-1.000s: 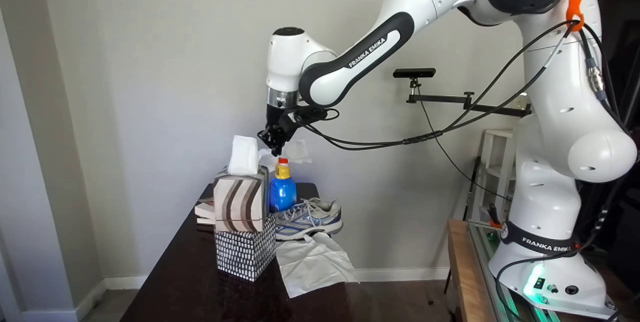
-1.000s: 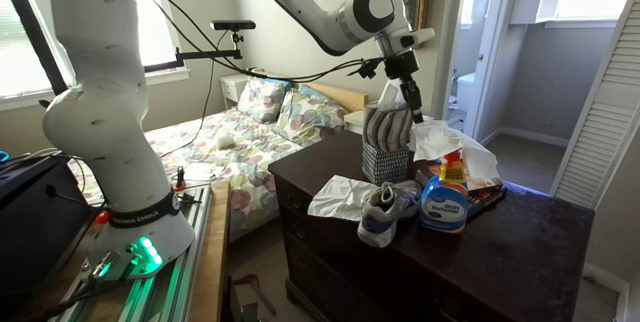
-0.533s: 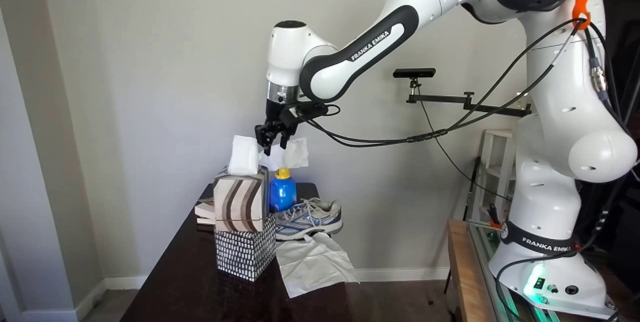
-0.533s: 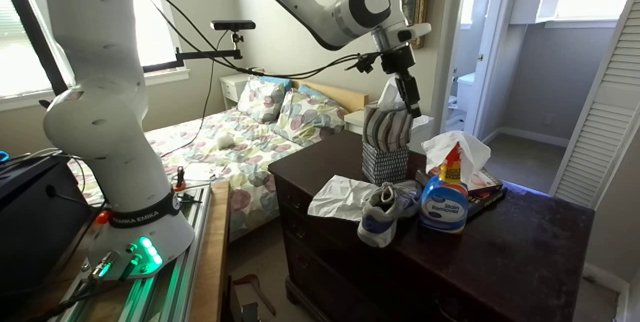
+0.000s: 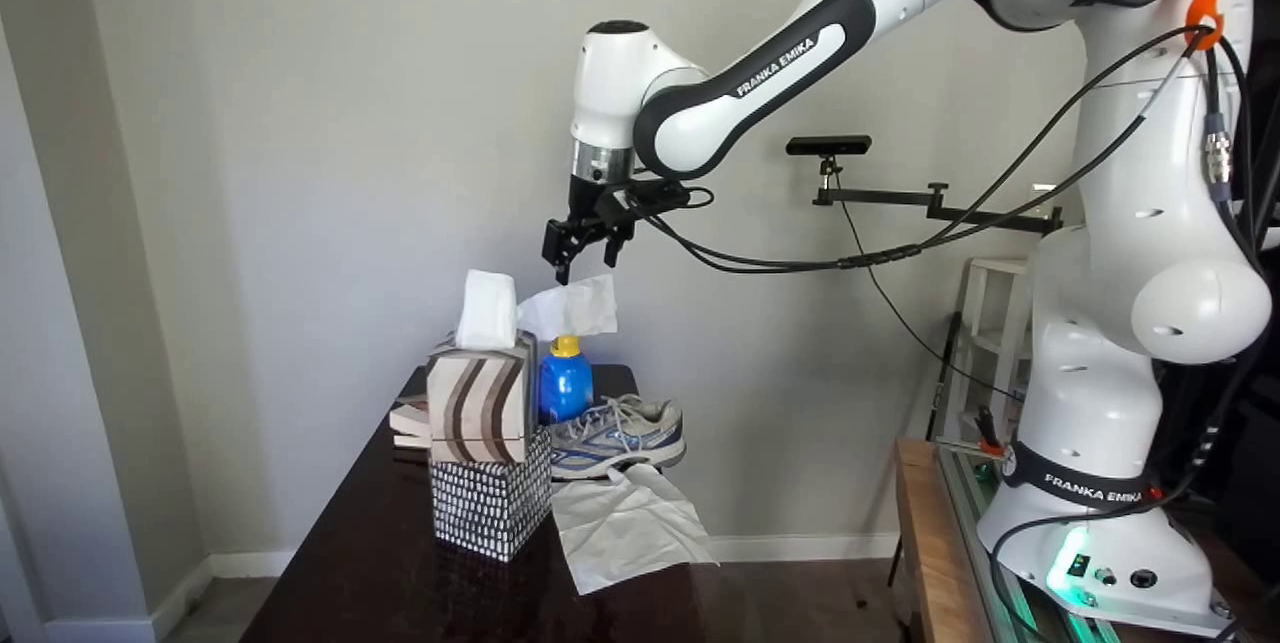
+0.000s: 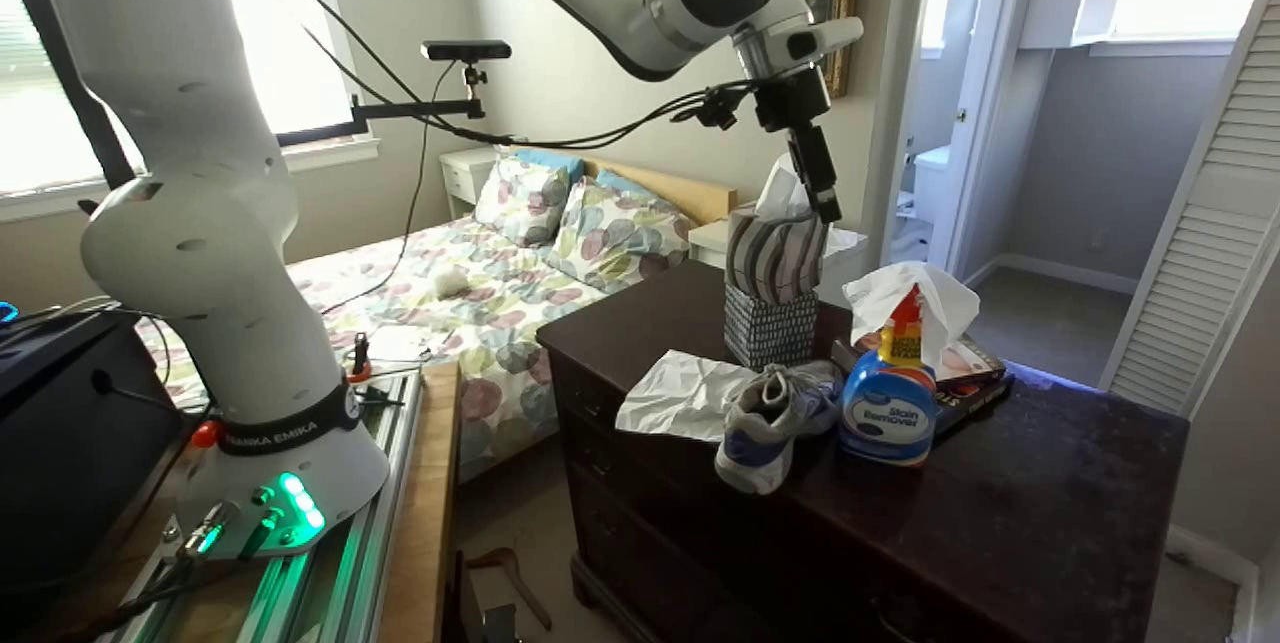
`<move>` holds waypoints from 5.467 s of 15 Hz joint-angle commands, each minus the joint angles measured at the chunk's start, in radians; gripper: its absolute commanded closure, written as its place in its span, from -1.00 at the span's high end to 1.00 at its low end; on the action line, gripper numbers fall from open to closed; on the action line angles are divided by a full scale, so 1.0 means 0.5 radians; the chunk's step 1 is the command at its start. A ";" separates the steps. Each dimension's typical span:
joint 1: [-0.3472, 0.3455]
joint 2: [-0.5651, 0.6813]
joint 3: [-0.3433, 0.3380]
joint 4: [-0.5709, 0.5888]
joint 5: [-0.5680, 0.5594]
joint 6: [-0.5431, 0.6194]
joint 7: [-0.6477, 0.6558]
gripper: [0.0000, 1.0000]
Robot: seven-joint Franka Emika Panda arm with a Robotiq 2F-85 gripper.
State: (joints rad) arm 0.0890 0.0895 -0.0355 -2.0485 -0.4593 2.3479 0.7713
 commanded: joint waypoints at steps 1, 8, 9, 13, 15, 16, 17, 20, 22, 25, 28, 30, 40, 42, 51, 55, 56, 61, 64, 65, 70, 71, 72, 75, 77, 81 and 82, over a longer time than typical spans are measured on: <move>-0.086 -0.106 -0.020 -0.122 0.061 0.025 -0.042 1.00; -0.103 -0.052 0.002 -0.060 0.010 -0.003 -0.006 1.00; -0.103 -0.049 -0.007 -0.069 -0.068 0.030 0.056 1.00; -0.163 0.054 -0.068 -0.025 -0.109 0.320 0.096 1.00; -0.187 0.111 -0.104 -0.020 -0.082 0.499 0.083 1.00; -0.193 0.140 -0.123 -0.019 -0.080 0.576 0.074 1.00; -0.193 0.168 -0.143 -0.018 -0.086 0.646 0.073 1.00; -0.178 0.247 -0.203 0.000 -0.071 0.779 0.055 1.00; -0.161 0.280 -0.240 0.007 -0.065 0.833 0.057 1.00; -0.189 0.310 -0.228 0.026 -0.092 0.854 0.089 1.00; -0.191 0.321 -0.229 0.038 -0.085 0.847 0.090 1.00; -0.191 0.319 -0.225 0.038 -0.080 0.839 0.081 1.00; -0.148 0.317 -0.274 0.042 -0.066 0.829 0.063 -0.23; -0.149 0.318 -0.274 0.043 -0.063 0.828 0.059 -0.27; -0.106 0.308 -0.303 0.039 -0.013 0.846 0.024 0.13; -0.115 0.278 -0.262 0.034 -0.057 0.841 0.056 0.64; -0.112 0.274 -0.254 0.035 -0.055 0.838 0.053 0.80; -0.046 0.297 -0.228 0.044 0.070 0.745 -0.027 1.00; -0.008 0.323 -0.226 0.062 0.088 0.665 0.001 1.00; 0.001 0.336 -0.229 0.067 0.076 0.656 0.008 1.00; 0.037 0.417 -0.261 0.084 0.009 0.706 0.052 1.00; 0.042 0.427 -0.264 0.085 0.013 0.710 0.049 0.64; 0.047 0.434 -0.267 0.087 0.018 0.709 0.045 0.47; 0.052 0.443 -0.268 0.090 0.038 0.714 0.032 0.04; 0.053 0.443 -0.267 0.094 0.039 0.712 0.028 -0.24; 0.054 0.440 -0.259 0.091 0.054 0.703 0.016 -0.81; 0.056 0.441 -0.259 0.090 0.054 0.704 0.015 -0.94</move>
State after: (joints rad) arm 0.1050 0.2886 -0.1560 -2.0245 -0.4491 2.6975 0.7824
